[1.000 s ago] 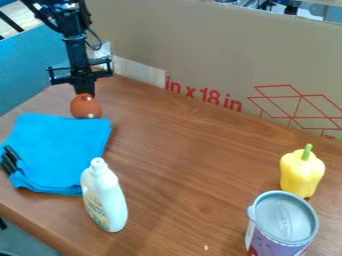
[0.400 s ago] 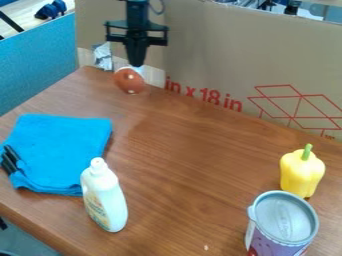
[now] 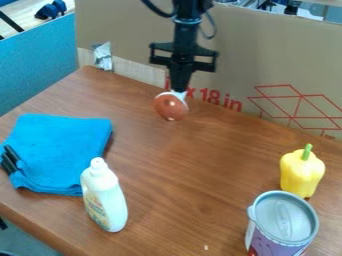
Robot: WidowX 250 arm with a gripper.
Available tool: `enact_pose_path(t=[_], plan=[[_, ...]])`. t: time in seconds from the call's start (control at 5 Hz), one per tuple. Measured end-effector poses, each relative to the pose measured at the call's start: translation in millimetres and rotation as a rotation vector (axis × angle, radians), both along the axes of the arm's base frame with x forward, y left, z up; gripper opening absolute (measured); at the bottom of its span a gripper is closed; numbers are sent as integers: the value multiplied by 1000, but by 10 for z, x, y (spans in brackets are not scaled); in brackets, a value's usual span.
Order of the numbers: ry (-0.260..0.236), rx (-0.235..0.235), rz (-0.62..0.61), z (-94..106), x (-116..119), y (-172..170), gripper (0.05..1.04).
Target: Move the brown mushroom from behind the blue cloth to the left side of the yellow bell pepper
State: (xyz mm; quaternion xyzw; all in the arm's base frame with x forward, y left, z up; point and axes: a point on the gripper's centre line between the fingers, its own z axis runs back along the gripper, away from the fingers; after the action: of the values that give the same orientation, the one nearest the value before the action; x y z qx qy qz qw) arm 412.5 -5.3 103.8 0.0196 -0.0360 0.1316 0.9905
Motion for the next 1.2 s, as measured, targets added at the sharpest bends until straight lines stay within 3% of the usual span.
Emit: enact_pose_path(t=[0.2,0.4,0.6,0.8,1.2], plan=[[29,8,-36,18,-266,-370,75],[32,5,-104,-37,-328,-626,75],[10,-17,-147,-33,-269,-743,75],[40,-37,-178,-171,-201,-826,75],[55,-66,-202,-261,-238,-1026,75]])
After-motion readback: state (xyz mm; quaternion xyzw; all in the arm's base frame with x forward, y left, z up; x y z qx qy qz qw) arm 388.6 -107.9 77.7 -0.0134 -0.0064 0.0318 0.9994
